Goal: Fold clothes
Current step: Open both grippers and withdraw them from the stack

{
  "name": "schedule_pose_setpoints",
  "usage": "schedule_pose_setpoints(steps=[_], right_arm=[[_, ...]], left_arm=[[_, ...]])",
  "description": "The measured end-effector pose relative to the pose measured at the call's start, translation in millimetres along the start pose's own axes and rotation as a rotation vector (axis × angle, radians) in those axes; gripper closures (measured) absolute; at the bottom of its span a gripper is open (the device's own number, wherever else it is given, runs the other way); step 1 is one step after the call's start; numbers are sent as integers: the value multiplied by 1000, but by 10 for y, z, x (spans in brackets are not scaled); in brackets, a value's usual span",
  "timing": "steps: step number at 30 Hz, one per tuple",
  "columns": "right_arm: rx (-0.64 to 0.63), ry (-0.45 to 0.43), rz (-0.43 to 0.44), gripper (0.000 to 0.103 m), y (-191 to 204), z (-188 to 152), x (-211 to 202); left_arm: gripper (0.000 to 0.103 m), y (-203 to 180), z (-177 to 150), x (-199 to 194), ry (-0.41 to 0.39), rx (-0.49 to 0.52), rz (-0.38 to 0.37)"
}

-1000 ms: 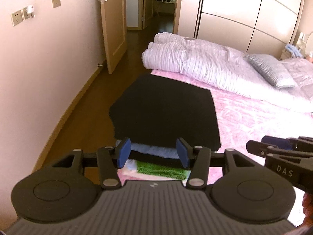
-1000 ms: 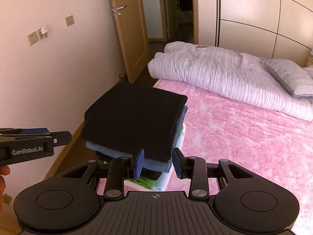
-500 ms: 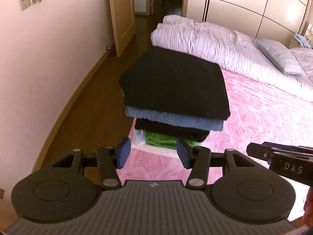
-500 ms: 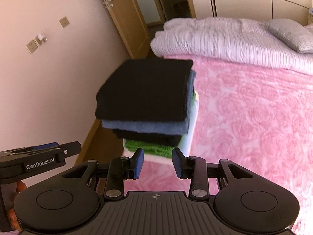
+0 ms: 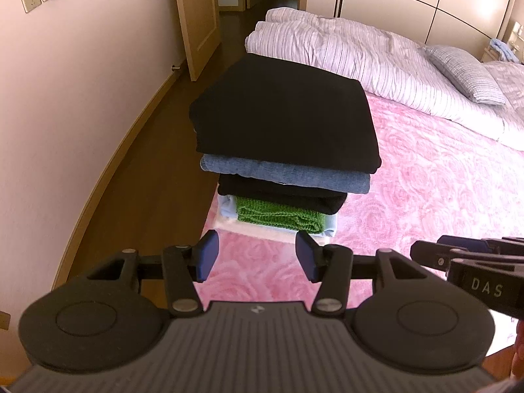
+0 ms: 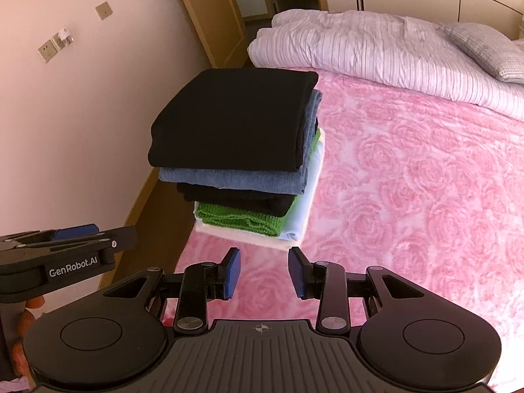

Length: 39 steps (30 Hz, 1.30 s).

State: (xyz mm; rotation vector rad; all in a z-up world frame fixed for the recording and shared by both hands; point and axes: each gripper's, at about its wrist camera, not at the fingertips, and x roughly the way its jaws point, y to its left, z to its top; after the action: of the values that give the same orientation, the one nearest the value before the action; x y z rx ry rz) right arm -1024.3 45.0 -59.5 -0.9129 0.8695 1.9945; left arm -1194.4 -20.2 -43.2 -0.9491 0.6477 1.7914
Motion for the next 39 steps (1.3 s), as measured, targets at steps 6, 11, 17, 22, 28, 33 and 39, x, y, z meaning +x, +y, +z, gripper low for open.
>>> schedule_pose_setpoints(steps=[6,11,17,22,28,33,39], right_arm=[[-16,34,-3,67,64,17,67],[-34,61,-15,67,113,-1,168],[-80,79,-22,67,188,2,242],[-98,89,-29,67,167,-7,259],[-101,92,-18,67,90,16,261],[-120,97,3,67,-20,60,252],[-173,100,33,67,-249,148,203]], left_arm=[[55,9,35,65,15,-4,0],[56,58,2,121,28,-8,11],[56,154,4,139,20,-41,22],[56,132,17,169,26,-54,28],[56,-15,35,152,23,-45,37],[56,-139,63,138,20,-55,59],[56,-382,92,115,12,-96,85]])
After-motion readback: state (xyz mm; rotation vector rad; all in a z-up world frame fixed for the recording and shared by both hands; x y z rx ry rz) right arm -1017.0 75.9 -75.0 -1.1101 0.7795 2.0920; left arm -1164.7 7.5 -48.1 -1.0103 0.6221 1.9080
